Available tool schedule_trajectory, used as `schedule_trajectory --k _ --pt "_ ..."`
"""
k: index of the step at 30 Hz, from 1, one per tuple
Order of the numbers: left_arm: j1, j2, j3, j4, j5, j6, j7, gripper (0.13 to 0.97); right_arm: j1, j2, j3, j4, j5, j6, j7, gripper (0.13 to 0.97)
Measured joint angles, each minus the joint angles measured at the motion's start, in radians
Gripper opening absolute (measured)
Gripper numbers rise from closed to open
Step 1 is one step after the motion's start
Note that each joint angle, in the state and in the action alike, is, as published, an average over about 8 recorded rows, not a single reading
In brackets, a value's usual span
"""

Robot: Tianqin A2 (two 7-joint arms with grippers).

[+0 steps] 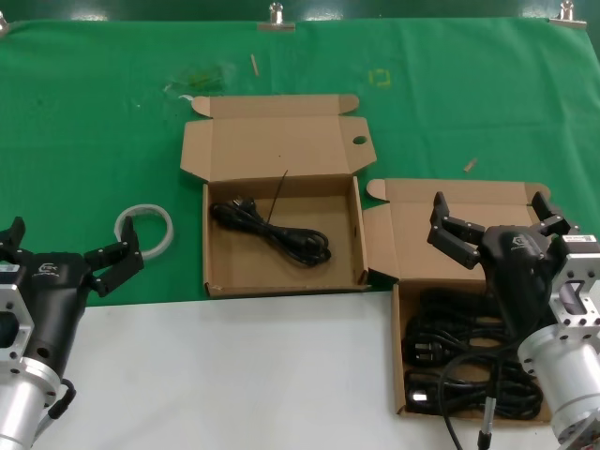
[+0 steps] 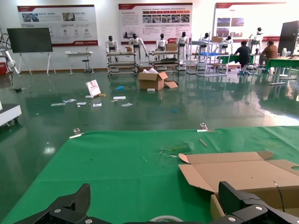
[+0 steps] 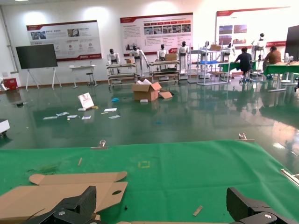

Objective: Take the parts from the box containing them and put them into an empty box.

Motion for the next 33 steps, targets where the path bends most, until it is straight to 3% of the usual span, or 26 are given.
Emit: schedule_trajectory --k 33 --pt "0.0 0.0 0.0 0.0 0.0 0.0 0.0 0.965 0.0 0.0 0.0 0.0 0.0 0.0 0.0 0.966"
